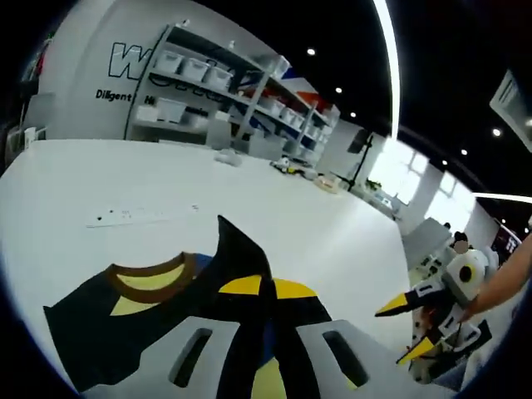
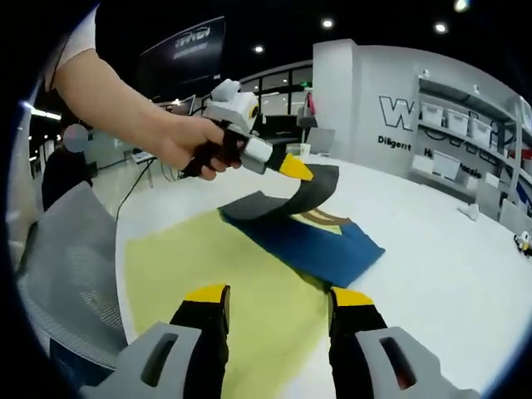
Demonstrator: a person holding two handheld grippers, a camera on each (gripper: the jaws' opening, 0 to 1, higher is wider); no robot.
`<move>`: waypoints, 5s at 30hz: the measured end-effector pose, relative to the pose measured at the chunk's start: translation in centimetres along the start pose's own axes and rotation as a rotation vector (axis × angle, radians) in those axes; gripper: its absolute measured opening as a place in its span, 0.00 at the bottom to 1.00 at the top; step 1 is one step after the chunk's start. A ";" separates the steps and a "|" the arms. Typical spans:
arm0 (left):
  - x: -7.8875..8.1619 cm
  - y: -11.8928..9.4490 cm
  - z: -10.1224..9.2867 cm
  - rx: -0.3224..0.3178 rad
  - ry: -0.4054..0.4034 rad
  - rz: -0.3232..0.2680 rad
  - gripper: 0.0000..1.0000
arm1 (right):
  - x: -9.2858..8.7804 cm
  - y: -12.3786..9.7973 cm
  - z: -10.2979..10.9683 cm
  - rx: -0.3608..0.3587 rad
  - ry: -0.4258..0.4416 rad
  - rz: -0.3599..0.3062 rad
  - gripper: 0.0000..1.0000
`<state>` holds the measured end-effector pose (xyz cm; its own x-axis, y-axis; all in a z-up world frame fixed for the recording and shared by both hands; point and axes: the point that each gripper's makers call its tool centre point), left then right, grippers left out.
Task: Fold the garment on the visible template until the final outline fits inside the template.
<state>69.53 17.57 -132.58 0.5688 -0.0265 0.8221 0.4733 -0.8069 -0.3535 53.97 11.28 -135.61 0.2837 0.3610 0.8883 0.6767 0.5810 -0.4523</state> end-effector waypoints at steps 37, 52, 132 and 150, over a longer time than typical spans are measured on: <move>-5.1 3.1 -1.3 0.010 0.009 0.113 0.05 | -1.2 -0.1 -0.4 0.004 0.036 0.009 0.45; -5.2 -3.2 -1.7 -0.007 0.109 0.092 0.20 | -0.4 0.3 1.3 0.075 -0.029 0.021 0.47; -25.4 -28.1 1.5 -0.084 0.590 0.591 0.01 | -12.4 -6.0 8.5 0.282 -0.236 0.283 0.00; -19.2 -29.6 -0.9 -0.117 0.537 0.590 0.00 | -7.1 -9.4 8.4 0.430 -0.241 0.313 0.00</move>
<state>43.97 41.39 -137.53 0.2879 -0.7234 0.6275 0.1051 -0.6275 -0.7715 39.90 9.36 -138.29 0.2292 0.6898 0.6867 0.2342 0.6457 -0.7268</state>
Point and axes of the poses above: the point that each gripper's makers call its tool centre point, and the gripper's own axes: y roughly forward along the fingers, z roughly to its left, x roughly out of its top, and after that the axes turned 4 degrees about -y, right-handed
